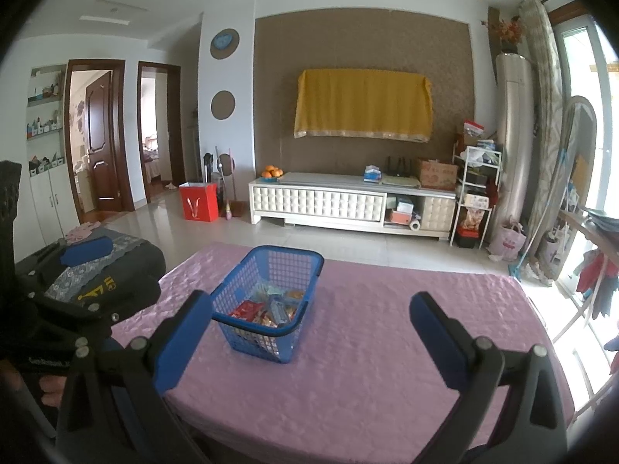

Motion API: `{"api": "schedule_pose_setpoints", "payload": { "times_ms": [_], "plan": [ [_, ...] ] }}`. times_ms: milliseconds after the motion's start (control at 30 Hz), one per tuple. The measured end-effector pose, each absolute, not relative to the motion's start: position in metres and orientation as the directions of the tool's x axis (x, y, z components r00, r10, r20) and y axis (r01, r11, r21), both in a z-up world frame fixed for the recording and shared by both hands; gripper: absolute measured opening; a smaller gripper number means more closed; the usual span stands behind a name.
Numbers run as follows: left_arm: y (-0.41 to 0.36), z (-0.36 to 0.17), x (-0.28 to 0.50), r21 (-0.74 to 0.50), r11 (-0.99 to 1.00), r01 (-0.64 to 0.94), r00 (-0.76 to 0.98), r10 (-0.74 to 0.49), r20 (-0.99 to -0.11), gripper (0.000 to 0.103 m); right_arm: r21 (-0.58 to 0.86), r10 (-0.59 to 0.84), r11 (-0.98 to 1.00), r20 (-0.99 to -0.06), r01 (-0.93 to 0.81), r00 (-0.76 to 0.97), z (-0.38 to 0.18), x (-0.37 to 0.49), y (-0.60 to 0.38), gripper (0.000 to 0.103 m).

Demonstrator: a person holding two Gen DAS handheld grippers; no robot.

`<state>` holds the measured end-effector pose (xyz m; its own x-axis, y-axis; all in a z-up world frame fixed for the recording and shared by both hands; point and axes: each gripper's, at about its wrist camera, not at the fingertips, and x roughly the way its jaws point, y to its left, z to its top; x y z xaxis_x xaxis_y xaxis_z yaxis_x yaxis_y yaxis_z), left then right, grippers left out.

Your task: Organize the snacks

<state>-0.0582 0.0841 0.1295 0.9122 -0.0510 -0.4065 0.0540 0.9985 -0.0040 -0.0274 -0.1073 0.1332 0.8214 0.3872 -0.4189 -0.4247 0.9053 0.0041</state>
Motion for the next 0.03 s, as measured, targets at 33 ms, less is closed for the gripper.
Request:
{"api": "schedule_pose_setpoints", "payload": {
  "times_ms": [33],
  "plan": [
    [0.0839, 0.1288, -0.0578, -0.004, 0.998, 0.056, 0.911, -0.053, -0.408, 0.103, 0.004, 0.387, 0.905, -0.418, -0.425, 0.822, 0.1332, -0.0276, -0.1074, 0.103]
  ]
}}
